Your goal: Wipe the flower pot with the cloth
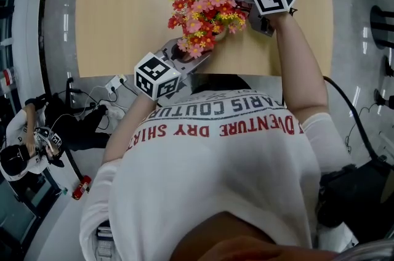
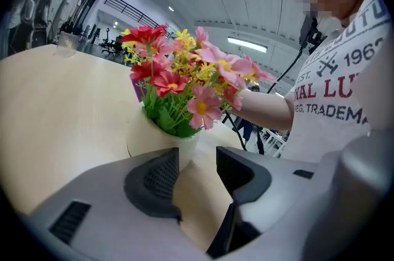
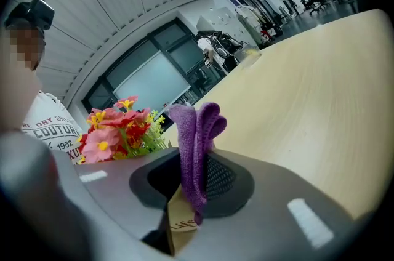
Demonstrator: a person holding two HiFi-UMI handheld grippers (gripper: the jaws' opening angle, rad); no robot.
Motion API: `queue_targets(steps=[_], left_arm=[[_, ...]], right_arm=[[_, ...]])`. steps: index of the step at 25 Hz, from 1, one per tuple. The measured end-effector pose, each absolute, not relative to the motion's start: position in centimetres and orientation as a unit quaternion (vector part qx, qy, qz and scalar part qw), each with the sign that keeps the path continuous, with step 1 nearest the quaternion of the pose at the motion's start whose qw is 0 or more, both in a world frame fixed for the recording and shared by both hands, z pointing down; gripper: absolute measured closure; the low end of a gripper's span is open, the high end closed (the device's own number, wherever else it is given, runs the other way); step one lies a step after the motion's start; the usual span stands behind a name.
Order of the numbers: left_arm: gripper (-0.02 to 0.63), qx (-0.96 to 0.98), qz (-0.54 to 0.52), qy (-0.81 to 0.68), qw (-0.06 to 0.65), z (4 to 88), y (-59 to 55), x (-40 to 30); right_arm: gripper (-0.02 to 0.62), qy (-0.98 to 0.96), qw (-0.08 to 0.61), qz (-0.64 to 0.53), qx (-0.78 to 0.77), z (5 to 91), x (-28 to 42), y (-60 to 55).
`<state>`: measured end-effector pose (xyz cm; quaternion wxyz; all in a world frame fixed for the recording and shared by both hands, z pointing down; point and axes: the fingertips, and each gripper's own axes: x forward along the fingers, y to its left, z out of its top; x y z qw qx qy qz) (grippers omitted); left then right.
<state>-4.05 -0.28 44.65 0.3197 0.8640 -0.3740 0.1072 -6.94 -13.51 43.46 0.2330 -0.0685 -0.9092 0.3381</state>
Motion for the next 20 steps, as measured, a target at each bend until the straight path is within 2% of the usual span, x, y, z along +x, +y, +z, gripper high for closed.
queue_targets(steps=[12,20], left_arm=[[0.413,0.852,0.12,-0.416,0.295,44.7,-2.2,-8.6],[0.413,0.888,0.171,-0.344,0.252,44.5,-4.1,-9.5]], right_arm=[[0.532,-0.901,0.213,0.375,0.032,43.5,-1.7,-10.7],[0.532,-0.88,0.175,0.432,0.093,43.7,0.0,-9.8]])
